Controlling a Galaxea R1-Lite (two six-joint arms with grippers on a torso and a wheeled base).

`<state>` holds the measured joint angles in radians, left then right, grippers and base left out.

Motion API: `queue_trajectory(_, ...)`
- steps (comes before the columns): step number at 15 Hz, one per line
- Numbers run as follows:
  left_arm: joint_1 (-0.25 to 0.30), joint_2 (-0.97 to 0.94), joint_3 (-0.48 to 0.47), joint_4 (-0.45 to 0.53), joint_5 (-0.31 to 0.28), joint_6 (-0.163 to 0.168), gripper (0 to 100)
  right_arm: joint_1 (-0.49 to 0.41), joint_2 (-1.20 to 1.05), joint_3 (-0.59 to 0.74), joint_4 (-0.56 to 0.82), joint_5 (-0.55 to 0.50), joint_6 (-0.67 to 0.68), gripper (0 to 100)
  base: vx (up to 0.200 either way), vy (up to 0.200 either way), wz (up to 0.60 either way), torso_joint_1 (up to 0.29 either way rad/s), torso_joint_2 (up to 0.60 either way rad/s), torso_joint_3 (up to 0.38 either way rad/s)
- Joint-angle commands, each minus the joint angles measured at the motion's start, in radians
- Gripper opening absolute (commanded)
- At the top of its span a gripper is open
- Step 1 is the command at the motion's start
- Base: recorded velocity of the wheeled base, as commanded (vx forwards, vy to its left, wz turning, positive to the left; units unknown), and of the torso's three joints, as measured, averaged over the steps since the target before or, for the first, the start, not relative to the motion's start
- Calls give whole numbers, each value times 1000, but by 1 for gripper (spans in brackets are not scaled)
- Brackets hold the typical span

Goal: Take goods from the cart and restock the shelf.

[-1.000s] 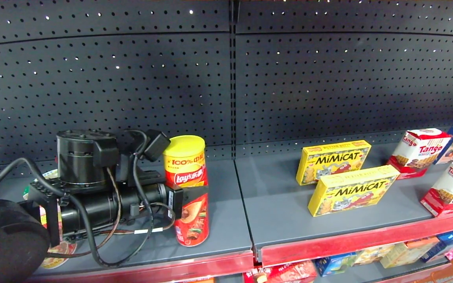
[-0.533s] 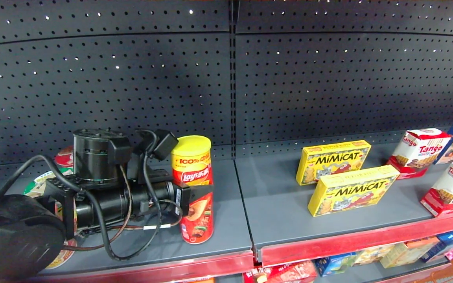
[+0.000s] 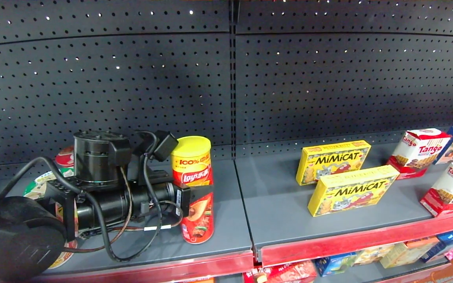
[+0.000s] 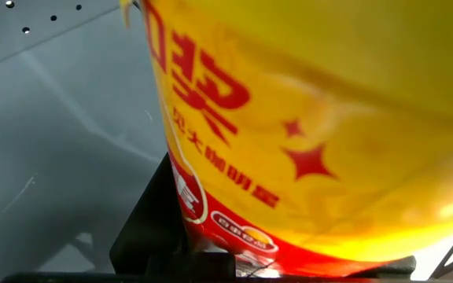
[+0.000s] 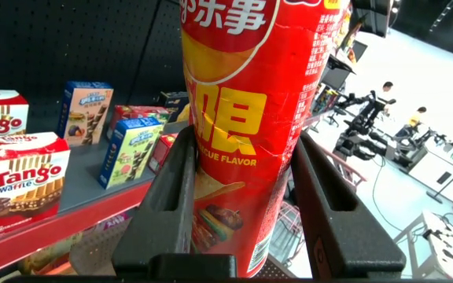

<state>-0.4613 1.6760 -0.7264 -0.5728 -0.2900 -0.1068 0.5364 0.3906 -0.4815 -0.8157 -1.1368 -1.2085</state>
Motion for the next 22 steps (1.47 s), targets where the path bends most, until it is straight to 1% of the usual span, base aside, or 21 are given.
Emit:
queue_trajectory(1, 3, 2, 2, 4, 0, 1, 0, 1, -1, 0, 0, 0, 0, 0, 0, 0, 0, 0, 0, 0)
queue_trajectory(5, 7, -12, 35, 4, 0, 1, 0, 1, -1, 0, 1, -1, 0, 0, 0, 0, 0, 0, 0, 0)
queue_trajectory(7, 9, -47, 81, 4, 0, 2, 0, 1, -1, 1, 0, -1, 0, 0, 0, 0, 0, 0, 0, 0)
queue_trajectory(9, 15, -61, 88, 4, 0, 1, 0, 1, -1, 3, 1, -1, 0, 0, 0, 0, 0, 0, 0, 0)
queue_trajectory(10, 42, -74, 97, 5, -1, 4, 0, 2, -1, 3, 1, -1, 0, 0, 0, 0, 0, 0, 0, 0)
queue_trajectory(13, 58, -90, 134, 5, -6, 33, 0, 4, 1, 3, 1, -1, 0, 0, 0, 0, 0, 0, 0, 0)
queue_trajectory(16, 58, -90, 134, 5, -8, 38, 0, 10, 1, 4, 1, -1, 0, 0, 0, 0, 0, 0, 0, 0)
queue_trajectory(22, 58, -90, 137, 4, -8, 36, 0, 10, -1, 4, 1, -1, 0, 0, 0, 0, 0, 0, 0, 0)
